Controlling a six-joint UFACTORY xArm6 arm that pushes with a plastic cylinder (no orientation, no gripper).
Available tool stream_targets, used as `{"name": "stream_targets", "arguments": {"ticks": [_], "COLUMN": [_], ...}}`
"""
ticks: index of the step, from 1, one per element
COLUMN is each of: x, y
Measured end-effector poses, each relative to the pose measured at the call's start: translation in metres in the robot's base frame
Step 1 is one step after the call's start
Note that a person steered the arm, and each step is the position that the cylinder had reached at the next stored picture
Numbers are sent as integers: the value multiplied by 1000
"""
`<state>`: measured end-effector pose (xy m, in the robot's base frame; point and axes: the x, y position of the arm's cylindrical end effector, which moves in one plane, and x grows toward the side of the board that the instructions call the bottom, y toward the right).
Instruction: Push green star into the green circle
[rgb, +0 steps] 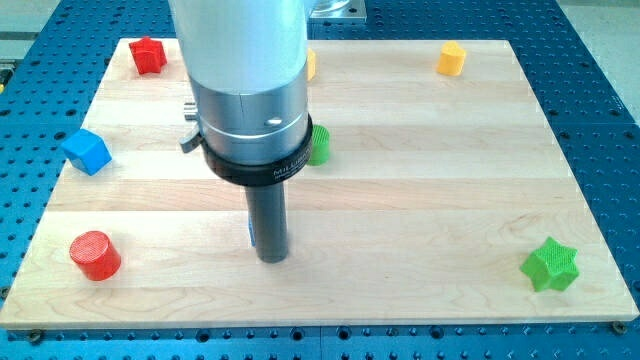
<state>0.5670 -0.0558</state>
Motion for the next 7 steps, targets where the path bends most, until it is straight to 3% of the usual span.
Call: {"name": "stream_targets", "arguments": {"ticks": [1,2,4,5,7], "x": [-9,-68,-97,-77,-10], "y": [-14,10,53,141,392]}}
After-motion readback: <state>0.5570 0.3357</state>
